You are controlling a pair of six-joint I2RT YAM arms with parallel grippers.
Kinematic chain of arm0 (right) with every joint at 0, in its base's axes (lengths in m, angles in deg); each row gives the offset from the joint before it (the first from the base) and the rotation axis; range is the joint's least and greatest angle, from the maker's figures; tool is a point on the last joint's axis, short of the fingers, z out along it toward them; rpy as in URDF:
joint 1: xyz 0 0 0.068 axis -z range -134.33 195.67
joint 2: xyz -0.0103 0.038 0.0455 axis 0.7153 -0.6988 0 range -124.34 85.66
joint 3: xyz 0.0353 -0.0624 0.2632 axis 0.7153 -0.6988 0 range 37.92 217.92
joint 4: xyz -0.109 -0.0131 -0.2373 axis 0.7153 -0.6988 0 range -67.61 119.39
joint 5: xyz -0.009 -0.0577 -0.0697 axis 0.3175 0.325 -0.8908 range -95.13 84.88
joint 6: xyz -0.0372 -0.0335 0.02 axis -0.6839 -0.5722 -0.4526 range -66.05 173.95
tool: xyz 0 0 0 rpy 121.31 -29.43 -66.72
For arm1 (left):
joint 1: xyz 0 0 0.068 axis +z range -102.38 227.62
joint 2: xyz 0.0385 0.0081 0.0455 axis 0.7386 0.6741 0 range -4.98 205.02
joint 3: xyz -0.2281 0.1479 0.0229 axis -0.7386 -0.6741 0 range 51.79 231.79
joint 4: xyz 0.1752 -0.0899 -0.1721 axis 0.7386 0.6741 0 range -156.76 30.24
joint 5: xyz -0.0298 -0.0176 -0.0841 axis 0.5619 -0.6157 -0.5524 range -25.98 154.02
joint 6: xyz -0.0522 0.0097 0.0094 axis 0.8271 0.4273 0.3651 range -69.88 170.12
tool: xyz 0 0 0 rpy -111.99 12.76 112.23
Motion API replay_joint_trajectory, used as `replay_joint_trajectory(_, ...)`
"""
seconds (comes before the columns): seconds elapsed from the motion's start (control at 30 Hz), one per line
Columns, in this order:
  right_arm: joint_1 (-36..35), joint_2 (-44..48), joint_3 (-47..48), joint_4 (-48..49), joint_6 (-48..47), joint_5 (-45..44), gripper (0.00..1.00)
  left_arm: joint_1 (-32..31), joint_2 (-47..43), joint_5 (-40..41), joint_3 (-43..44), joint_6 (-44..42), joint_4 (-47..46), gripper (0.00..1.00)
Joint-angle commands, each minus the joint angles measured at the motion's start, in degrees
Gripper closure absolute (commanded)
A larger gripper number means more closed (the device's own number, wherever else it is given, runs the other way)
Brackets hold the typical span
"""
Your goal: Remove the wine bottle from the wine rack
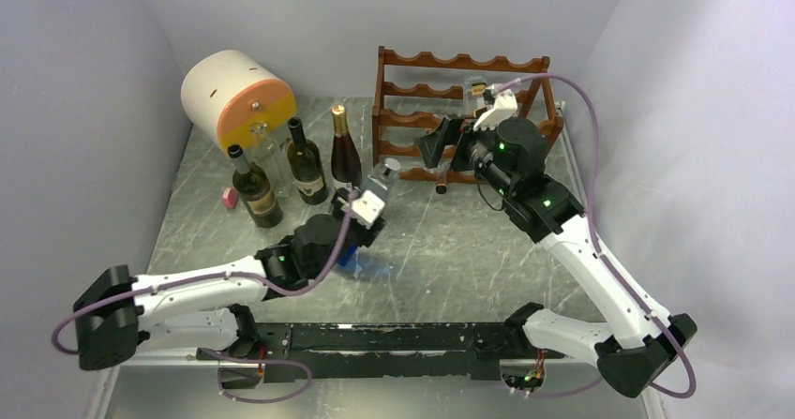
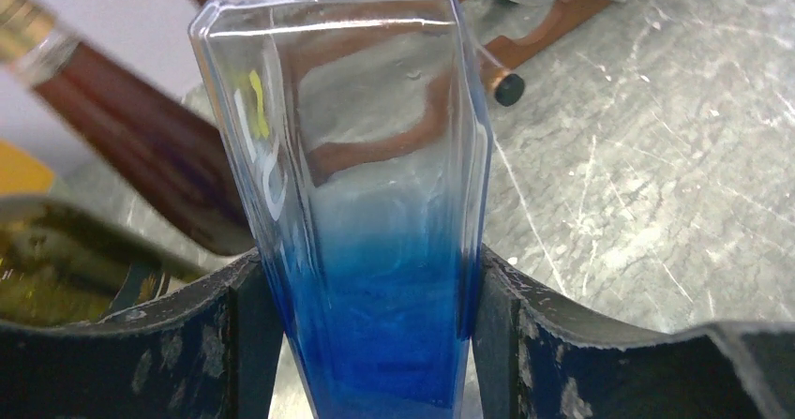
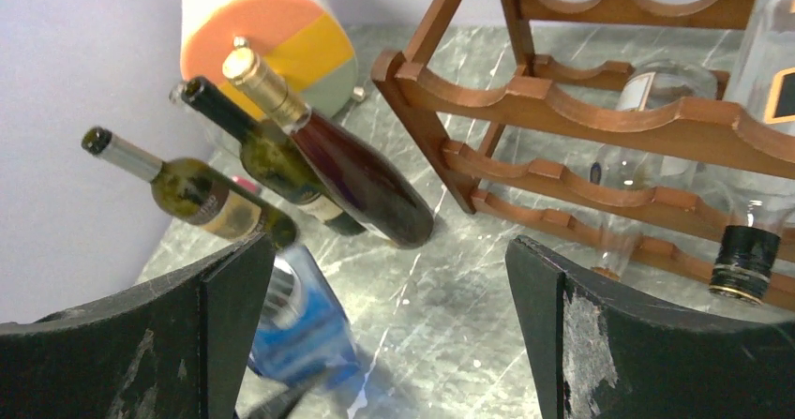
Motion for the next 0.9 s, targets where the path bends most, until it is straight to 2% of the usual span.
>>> replay_joint_trajectory(0.0,0.31,-1.12,-0.39,0.60,-2.14,4.88,0.00,6.06,-9.24,-4.04,-1.77,10.22,-4.00,0.93)
replay_joint_trajectory(0.2,0.25,-3.21,-1.09,1.52,-1.98,6.66,0.00,13.83,-17.33,-5.70,-6.10,13.34,-4.56,0.93)
replay_joint_trajectory(0.37,0.25,-3.50,-1.46,1.61,-1.66,6.76,0.00,19.67,-20.05,-4.09,-9.10,14.54,-7.83,0.93)
replay_joint_trajectory(0.63,0.20,-2.60,-2.71,1.43,-1.47,5.66,0.00,25.84,-21.49,-1.01,-16.00,13.92,-24.04,0.93)
replay_joint_trajectory(0.87,0.25,-1.96,-3.90,1.78,-1.37,5.44,0.00,29.36,-18.29,-2.64,-22.47,6.76,-40.57,0.93)
